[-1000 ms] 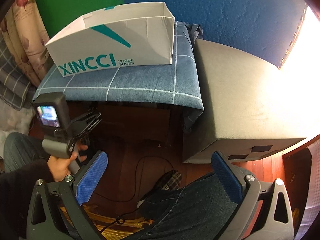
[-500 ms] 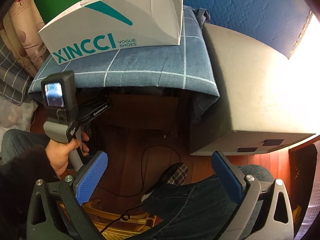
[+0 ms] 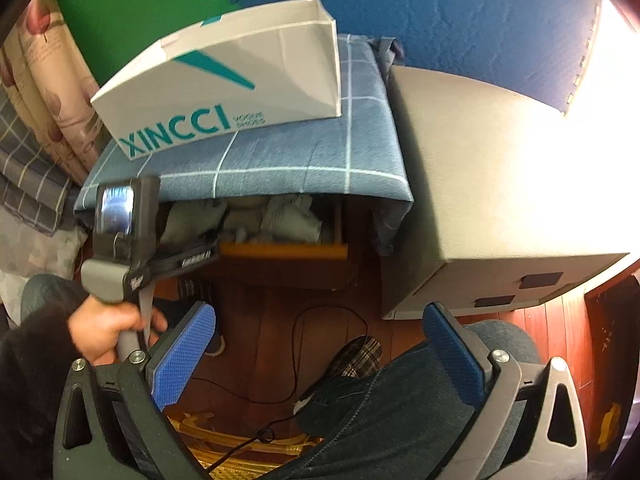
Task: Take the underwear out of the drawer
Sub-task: 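Lower the left gripper toward the open drawer below the cloth-covered top, then close the left gripper on the white underwear in the drawer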
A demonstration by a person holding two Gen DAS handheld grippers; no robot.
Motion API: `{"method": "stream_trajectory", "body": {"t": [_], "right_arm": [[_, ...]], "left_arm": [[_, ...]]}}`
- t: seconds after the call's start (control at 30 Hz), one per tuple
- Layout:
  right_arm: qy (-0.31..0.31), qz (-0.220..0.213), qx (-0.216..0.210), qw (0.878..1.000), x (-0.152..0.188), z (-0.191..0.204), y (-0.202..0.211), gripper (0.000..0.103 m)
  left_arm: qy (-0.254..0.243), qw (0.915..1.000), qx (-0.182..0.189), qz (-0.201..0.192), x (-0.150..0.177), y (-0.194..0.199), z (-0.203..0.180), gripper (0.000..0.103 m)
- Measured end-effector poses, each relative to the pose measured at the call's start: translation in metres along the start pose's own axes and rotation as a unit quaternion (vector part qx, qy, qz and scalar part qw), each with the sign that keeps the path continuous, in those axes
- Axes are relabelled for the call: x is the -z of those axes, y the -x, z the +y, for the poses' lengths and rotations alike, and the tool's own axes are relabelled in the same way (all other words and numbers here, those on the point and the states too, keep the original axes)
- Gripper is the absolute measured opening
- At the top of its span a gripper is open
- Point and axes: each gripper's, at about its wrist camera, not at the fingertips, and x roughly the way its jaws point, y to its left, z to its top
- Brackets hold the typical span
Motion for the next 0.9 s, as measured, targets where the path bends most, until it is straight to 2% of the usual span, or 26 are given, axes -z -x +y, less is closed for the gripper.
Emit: {"method": "stream_trajectory", "body": {"t": [0.2,0.27,0.37,0.63,0.7,0.8,0.9], "right_arm": [[-0.009,-0.01,0.0,1.0,0.005,-0.004,0.01,0.103],[-0.007,-0.012,0.001,1.0,0.006,-0.004,0.013,0.103],[-0.004,-0.018,0.002,1.0,0.008,-0.002,0.018,0.103],[0.003,-0.027,0.007,1.0,0.008,0.003,0.026,0.103],[0.005,-0.026,0.007,1.0,0.009,0.005,0.026,0.103],[0.008,-0.024,0.008,1.0,0.009,0.007,0.024,0.103],[0.009,-0.024,0.009,1.0,0.01,0.005,0.021,0.103]], "left_arm": [[-0.004,0.9997,0.01,0.022,0.022,0.012,0.004,0.103],[-0.003,0.9994,0.016,0.031,0.019,0.013,0.007,0.103],[-0.005,0.9989,0.024,0.039,-0.014,-0.003,0.02,0.103],[-0.005,0.9962,0.045,0.075,-0.036,-0.014,0.027,0.103],[-0.005,0.9968,0.045,0.066,-0.046,-0.017,0.024,0.103],[0.001,0.9961,0.044,0.077,-0.064,-0.023,0.024,0.103],[-0.011,0.9965,0.056,0.061,-0.079,-0.033,0.03,0.103]]}}
